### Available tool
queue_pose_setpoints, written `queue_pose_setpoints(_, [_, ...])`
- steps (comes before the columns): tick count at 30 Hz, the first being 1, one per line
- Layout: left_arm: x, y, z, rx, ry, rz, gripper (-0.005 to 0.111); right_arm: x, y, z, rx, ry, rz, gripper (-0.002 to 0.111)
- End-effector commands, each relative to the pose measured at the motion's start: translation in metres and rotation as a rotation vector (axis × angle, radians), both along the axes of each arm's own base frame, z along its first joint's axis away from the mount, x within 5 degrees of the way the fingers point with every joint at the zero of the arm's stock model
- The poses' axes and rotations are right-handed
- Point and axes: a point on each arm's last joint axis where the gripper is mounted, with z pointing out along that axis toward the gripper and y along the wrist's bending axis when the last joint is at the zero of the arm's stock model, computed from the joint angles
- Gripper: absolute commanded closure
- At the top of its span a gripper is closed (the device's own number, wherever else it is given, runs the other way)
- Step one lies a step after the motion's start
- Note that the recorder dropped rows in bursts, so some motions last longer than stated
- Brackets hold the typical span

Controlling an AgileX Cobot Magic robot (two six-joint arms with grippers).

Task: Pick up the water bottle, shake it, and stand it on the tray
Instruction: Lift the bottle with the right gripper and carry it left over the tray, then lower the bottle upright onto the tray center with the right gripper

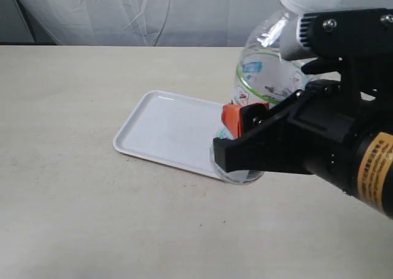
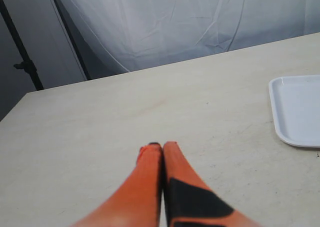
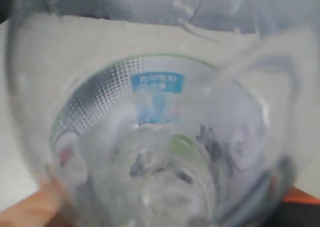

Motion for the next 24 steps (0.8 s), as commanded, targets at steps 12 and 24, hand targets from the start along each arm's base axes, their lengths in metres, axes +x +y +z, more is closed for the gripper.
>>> queue_pose_setpoints(12, [0.0,0.0,0.0,-0.006,-0.009,-0.001,0.106,0.017,0.0,-0.009,-0.04,-0.244,-0.109,0.109])
queue_pose_setpoints(24, [0.0,0.0,0.0,-0.006,-0.009,-0.001,0.106,0.083,0.006,-0.047,-0.028,0.049,0.182,0.109])
